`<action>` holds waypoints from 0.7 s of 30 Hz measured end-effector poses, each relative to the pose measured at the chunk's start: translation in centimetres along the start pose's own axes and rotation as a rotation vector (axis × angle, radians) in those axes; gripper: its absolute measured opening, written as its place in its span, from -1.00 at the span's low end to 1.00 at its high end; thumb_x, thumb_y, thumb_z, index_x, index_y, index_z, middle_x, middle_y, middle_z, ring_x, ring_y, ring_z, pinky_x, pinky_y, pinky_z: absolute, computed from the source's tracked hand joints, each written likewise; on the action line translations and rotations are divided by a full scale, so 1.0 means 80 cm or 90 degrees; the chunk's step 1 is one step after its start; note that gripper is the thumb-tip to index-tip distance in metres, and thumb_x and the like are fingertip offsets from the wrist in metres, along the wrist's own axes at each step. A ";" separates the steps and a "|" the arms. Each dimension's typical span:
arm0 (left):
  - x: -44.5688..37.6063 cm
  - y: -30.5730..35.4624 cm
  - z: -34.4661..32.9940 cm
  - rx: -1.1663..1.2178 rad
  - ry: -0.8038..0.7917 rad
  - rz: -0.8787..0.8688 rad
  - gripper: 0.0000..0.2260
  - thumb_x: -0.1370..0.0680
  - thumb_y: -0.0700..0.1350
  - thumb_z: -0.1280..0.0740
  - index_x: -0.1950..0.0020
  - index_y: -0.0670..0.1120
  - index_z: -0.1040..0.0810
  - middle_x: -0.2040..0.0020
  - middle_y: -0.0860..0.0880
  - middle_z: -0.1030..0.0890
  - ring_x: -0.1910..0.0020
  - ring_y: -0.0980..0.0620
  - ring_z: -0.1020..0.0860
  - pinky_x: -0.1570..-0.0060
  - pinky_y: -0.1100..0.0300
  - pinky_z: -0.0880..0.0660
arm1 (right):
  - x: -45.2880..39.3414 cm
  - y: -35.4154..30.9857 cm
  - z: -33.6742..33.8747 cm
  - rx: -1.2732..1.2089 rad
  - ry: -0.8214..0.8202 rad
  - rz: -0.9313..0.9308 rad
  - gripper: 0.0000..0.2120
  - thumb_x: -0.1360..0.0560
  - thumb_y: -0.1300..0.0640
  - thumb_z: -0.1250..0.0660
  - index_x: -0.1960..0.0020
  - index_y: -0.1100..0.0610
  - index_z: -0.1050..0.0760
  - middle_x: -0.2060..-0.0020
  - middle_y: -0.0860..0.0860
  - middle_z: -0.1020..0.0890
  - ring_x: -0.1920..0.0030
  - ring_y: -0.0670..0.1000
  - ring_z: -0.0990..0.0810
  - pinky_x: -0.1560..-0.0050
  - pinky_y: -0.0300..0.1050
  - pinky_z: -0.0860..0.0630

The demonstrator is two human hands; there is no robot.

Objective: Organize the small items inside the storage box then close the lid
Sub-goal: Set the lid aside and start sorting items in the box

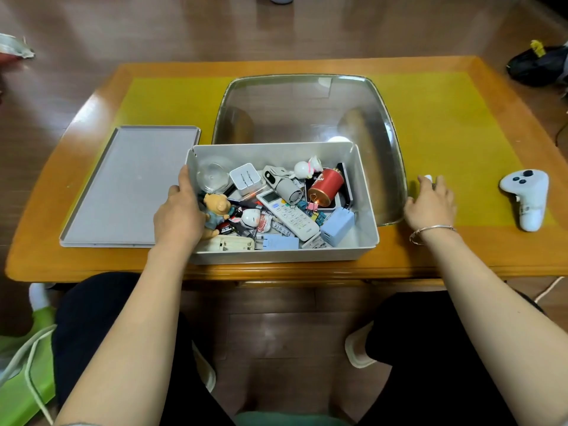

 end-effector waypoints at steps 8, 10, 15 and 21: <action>-0.001 -0.001 -0.002 -0.034 -0.012 0.006 -0.27 -0.49 -0.30 -0.26 -0.55 -0.03 0.05 -0.26 -0.26 -0.42 -0.06 -0.33 -0.50 0.11 -0.12 -0.41 | -0.009 -0.007 -0.012 0.015 0.029 0.095 -0.62 -0.48 0.32 -0.18 -0.27 0.16 -0.47 -0.22 0.23 -0.45 -0.19 0.29 -0.40 -0.15 0.13 -0.40; -0.001 0.000 -0.002 -0.033 -0.010 0.003 -0.27 -0.49 -0.30 -0.27 -0.55 -0.03 0.04 -0.25 -0.26 -0.42 -0.05 -0.34 -0.50 0.10 -0.13 -0.41 | -0.003 -0.011 -0.006 -0.012 0.051 0.114 -0.59 -0.44 0.36 -0.19 -0.22 0.12 -0.54 -0.15 0.22 -0.51 -0.14 0.29 -0.44 -0.11 0.12 -0.44; -0.003 -0.002 0.000 -0.021 -0.002 0.008 -0.31 -0.51 -0.30 -0.22 -0.55 -0.03 0.04 -0.26 -0.26 -0.43 -0.06 -0.35 -0.50 0.07 -0.13 -0.42 | -0.007 0.001 -0.007 -0.021 0.060 0.079 -0.50 -0.48 0.33 -0.24 -0.41 0.22 -0.30 -0.14 0.32 -0.51 -0.15 0.33 -0.43 -0.15 0.10 -0.36; -0.011 -0.005 0.004 -0.057 0.002 0.046 -0.49 -0.55 -0.30 -0.17 -0.47 -0.14 -0.11 -0.11 -0.30 -0.53 0.03 -0.33 -0.51 0.22 -0.04 -0.33 | -0.008 -0.001 0.013 -0.097 0.093 0.029 -0.73 -0.50 0.29 -0.28 -0.18 0.34 -0.48 -0.06 0.34 -0.55 -0.09 0.33 -0.49 -0.09 0.10 -0.37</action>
Point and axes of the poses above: each hand's wrist, its own x-axis away from the middle knuckle, its own z-axis out of the back of the hand, y = z × x, the point moved 10 cm from there along -x, towards the middle knuckle
